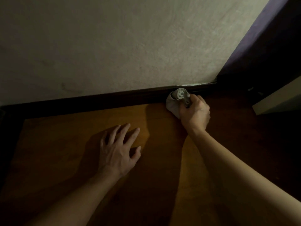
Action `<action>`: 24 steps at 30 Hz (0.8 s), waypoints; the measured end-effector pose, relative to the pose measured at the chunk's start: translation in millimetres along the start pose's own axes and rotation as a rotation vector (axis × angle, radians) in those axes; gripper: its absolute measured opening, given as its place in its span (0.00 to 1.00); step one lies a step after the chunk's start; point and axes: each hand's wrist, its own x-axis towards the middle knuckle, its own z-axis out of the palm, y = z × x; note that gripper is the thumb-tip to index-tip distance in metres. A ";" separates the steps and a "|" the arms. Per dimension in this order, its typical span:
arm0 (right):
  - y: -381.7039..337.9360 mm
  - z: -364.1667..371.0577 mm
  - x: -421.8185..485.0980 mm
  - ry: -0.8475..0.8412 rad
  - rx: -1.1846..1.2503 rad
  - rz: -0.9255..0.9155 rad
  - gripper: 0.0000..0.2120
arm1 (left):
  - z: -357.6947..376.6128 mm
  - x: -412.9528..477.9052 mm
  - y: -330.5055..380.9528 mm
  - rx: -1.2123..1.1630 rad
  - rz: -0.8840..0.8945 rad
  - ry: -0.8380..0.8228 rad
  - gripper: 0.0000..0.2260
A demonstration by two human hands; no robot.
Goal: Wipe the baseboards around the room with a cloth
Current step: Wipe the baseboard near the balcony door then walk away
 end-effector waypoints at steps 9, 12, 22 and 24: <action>28.8 -18.4 18.3 0.087 0.026 0.046 0.11 | 4.7 10.1 15.6 0.036 0.002 -0.015 0.30; 34.9 -22.7 23.4 0.068 0.021 0.016 0.10 | 2.7 11.2 17.5 0.027 0.000 -0.034 0.30; 32.4 -23.7 21.1 0.114 0.068 0.088 0.23 | 6.2 9.7 16.0 0.052 0.007 -0.043 0.30; 21.5 -17.0 13.5 0.131 0.074 0.086 0.25 | 6.2 9.7 15.8 0.046 0.007 -0.038 0.29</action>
